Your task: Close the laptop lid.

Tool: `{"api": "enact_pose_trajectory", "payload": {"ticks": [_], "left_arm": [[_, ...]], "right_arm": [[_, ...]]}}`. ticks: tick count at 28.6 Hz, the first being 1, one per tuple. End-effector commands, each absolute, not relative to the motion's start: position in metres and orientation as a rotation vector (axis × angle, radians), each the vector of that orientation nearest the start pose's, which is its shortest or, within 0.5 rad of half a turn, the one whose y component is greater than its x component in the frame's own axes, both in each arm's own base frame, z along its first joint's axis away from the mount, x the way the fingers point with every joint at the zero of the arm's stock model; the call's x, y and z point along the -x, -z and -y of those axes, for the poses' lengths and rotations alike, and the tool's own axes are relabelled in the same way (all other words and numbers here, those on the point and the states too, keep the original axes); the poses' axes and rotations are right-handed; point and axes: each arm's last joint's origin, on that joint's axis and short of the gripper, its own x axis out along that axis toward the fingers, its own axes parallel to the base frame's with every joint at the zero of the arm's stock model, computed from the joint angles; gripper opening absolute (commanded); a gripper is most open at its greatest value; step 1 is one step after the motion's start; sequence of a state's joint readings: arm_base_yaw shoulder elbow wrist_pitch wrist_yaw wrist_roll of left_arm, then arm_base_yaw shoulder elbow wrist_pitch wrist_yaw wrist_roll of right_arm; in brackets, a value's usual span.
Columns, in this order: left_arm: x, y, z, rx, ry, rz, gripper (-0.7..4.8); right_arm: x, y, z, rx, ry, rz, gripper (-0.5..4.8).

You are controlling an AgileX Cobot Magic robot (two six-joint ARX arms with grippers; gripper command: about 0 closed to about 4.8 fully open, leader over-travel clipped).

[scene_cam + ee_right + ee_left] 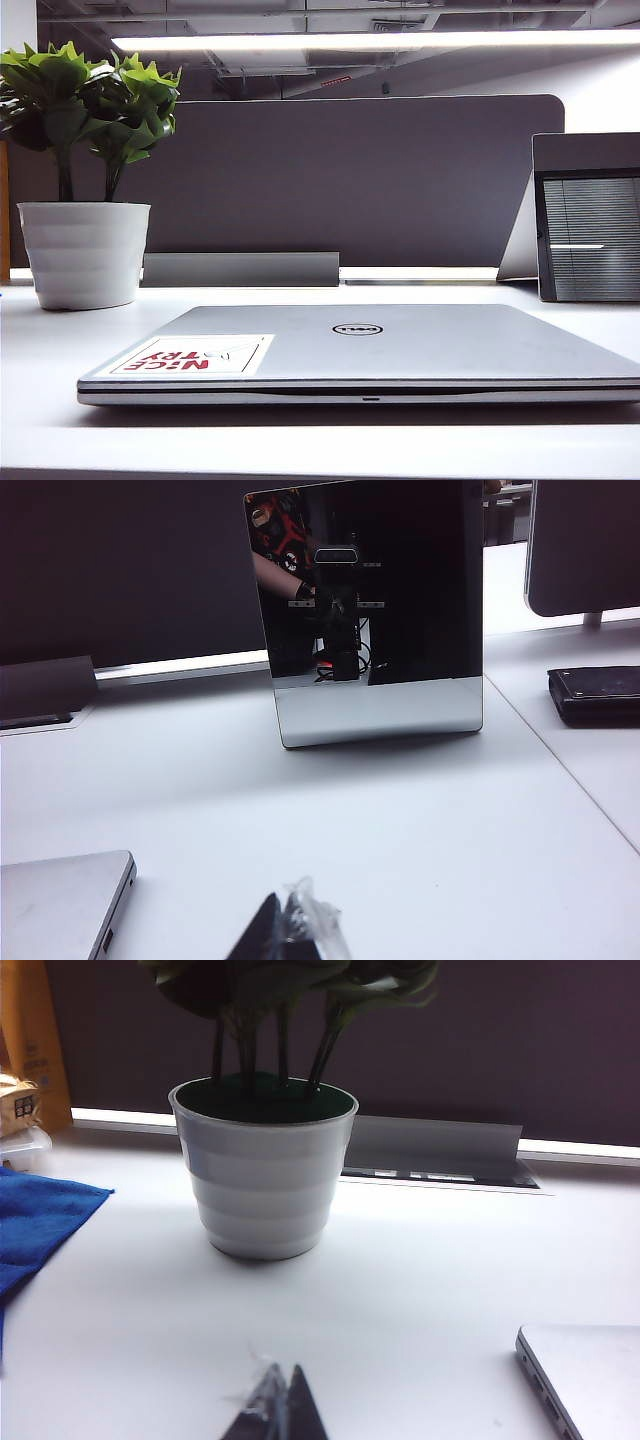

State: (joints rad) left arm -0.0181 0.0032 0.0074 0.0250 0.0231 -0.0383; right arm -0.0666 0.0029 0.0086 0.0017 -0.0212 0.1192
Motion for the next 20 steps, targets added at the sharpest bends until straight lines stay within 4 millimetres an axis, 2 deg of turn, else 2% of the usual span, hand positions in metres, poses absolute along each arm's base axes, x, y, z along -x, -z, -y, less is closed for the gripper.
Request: {"api": "enact_pose_trajectory", "payload": {"ticks": [1, 20], "left_arm": [[-0.0973, -0.1699, 0.0025, 0.034, 0.045, 0.043, -0.05], [-0.0973, -0.1699, 0.0025, 0.034, 0.045, 0.043, -0.05]], "right_arm": [[-0.0973, -0.1671, 0.0045, -0.124, 0.049, 0.023, -0.04], [-0.0974, -0.1675, 0.0024, -0.125, 0.040, 0.026, -0.04]]}}
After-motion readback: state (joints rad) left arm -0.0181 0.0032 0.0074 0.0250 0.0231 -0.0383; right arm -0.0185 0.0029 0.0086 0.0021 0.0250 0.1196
